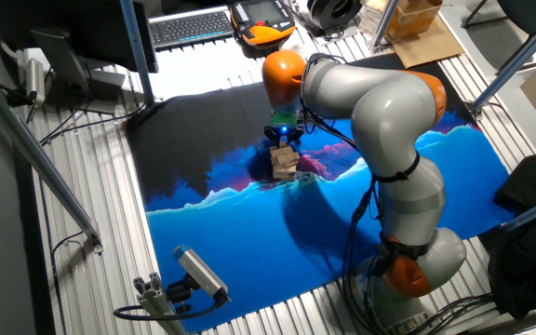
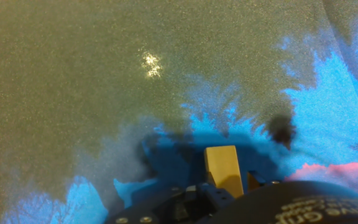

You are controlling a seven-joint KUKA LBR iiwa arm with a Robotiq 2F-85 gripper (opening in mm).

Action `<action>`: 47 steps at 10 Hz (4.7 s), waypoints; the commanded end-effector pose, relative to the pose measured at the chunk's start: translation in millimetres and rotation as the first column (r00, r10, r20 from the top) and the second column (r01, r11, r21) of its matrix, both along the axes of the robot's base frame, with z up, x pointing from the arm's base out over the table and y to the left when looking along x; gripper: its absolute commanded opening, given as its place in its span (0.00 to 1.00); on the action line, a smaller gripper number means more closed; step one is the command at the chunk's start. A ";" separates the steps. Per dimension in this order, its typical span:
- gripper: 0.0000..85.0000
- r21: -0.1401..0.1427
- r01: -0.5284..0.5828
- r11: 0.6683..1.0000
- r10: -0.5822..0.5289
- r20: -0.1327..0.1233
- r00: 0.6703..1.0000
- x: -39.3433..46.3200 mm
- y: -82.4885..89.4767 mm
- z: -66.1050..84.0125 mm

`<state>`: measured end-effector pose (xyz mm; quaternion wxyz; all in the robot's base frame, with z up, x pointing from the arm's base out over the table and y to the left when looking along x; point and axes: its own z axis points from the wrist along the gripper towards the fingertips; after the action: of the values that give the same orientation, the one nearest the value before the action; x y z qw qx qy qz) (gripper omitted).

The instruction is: Play Jenga

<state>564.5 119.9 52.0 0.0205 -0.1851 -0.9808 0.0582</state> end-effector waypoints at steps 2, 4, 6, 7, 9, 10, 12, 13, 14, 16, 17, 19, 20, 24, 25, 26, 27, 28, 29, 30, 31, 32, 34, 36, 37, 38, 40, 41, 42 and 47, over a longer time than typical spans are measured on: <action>0.40 -0.005 0.001 1.000 -0.001 0.000 1.000 -0.3 0.2 -1.7; 0.40 -0.004 -0.002 1.000 0.002 -0.001 1.000 -0.4 -1.4 -3.5; 0.40 -0.005 -0.002 1.000 0.002 -0.004 1.000 -1.9 -1.3 -1.6; 0.40 -0.007 -0.004 1.000 0.004 -0.007 1.000 -2.9 -1.5 -0.6; 0.40 -0.002 -0.005 1.000 0.005 -0.011 1.000 -4.2 -0.9 1.1; 0.40 0.004 -0.005 1.000 0.005 -0.015 1.000 -5.5 -0.8 2.0; 0.40 0.006 -0.005 1.000 0.005 -0.019 1.000 -8.0 -0.1 3.3; 0.40 0.010 -0.003 1.000 0.004 -0.020 1.000 -9.8 0.9 3.4; 0.40 0.009 0.000 1.000 0.001 -0.020 1.000 -11.3 2.2 2.9; 0.40 0.008 0.000 1.000 0.001 -0.020 1.000 -12.2 2.2 3.6; 0.40 0.008 0.000 1.000 0.001 -0.020 1.000 -12.1 2.0 3.6; 0.40 0.009 -0.002 1.000 0.002 -0.022 1.000 -13.7 1.9 5.2; 0.40 0.008 0.000 1.000 0.001 -0.024 1.000 -14.7 1.9 6.0; 0.40 0.009 0.001 1.000 -0.001 -0.023 1.000 -15.1 1.9 5.6; 0.40 0.007 0.001 1.000 -0.001 -0.022 1.000 -13.0 1.7 4.9; 0.40 0.007 -0.002 1.000 0.002 -0.021 1.000 -9.9 0.9 3.4; 0.40 0.006 -0.005 1.000 0.005 -0.020 1.000 -7.7 0.1 2.6; 0.40 0.007 -0.007 1.000 0.007 -0.020 1.000 -6.2 -0.4 2.0; 0.40 0.006 -0.007 1.000 0.007 -0.019 1.000 -5.2 -0.2 1.3; 0.40 0.009 -0.010 1.000 0.010 -0.019 1.000 -3.8 0.1 -0.1; 0.60 0.011 -0.011 1.000 0.011 -0.020 1.000 -3.0 0.5 -1.0; 0.60 0.013 -0.011 1.000 0.011 -0.020 1.000 -2.4 0.7 -1.8; 0.60 0.015 -0.009 1.000 0.010 -0.018 1.000 -1.4 0.8 -4.1; 0.60 0.013 -0.003 1.000 0.003 -0.012 1.000 -1.5 3.1 -9.3; 0.60 0.011 0.000 1.000 0.000 -0.008 1.000 -1.6 4.0 -11.6; 0.60 0.011 0.000 1.000 0.000 -0.008 1.000 -1.0 3.9 -12.5; 0.40 0.013 -0.005 1.000 0.005 -0.008 1.000 -0.2 3.2 -13.3; 0.40 0.017 -0.006 1.000 0.006 -0.010 1.000 0.3 2.9 -13.7; 0.40 0.017 -0.008 1.000 0.008 -0.010 1.000 0.6 2.4 -13.9; 0.40 0.018 -0.018 1.000 0.019 -0.016 1.000 4.0 -3.2 -10.9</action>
<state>568.4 116.6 41.4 0.0308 -0.1748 -0.9828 0.0505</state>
